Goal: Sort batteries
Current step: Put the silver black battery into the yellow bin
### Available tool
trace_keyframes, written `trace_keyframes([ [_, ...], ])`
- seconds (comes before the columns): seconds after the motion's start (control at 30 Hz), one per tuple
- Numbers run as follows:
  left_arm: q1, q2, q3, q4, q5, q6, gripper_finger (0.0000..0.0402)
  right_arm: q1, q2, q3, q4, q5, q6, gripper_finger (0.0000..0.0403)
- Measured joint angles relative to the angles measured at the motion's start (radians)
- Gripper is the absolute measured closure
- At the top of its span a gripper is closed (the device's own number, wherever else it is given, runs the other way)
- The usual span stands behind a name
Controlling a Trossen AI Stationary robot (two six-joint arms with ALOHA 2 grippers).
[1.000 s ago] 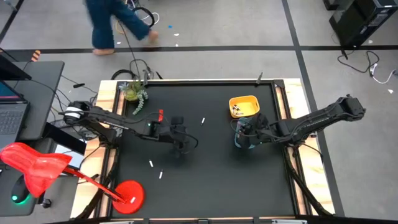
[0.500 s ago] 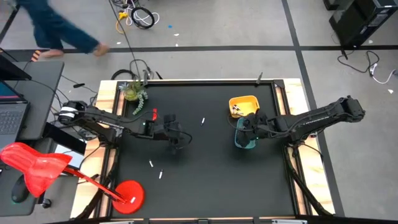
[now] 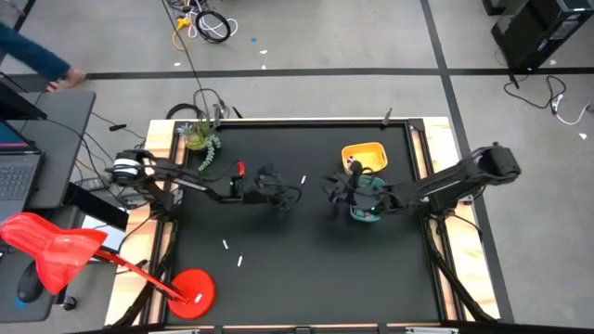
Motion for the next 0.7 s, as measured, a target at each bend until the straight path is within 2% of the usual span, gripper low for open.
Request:
trace_keyframes([
  [0.13,0.015,0.073,0.000,0.154,-0.045,-0.001,0.0230,0.000,0.095,0.000,0.133,0.014,-0.055,0.0274],
  [0.37,0.039,0.215,0.000,0.400,-0.090,-0.062,0.0227,0.025,0.121,-0.007,0.152,0.109,-0.083,0.0274],
  [0.47,0.047,0.276,0.014,0.462,-0.129,-0.056,0.0224,0.052,0.114,-0.037,0.204,0.167,-0.108,0.0274],
  [0.7,0.068,0.375,0.092,0.478,-0.142,-0.060,0.0222,0.085,0.082,-0.138,0.367,0.254,-0.191,0.0280],
])
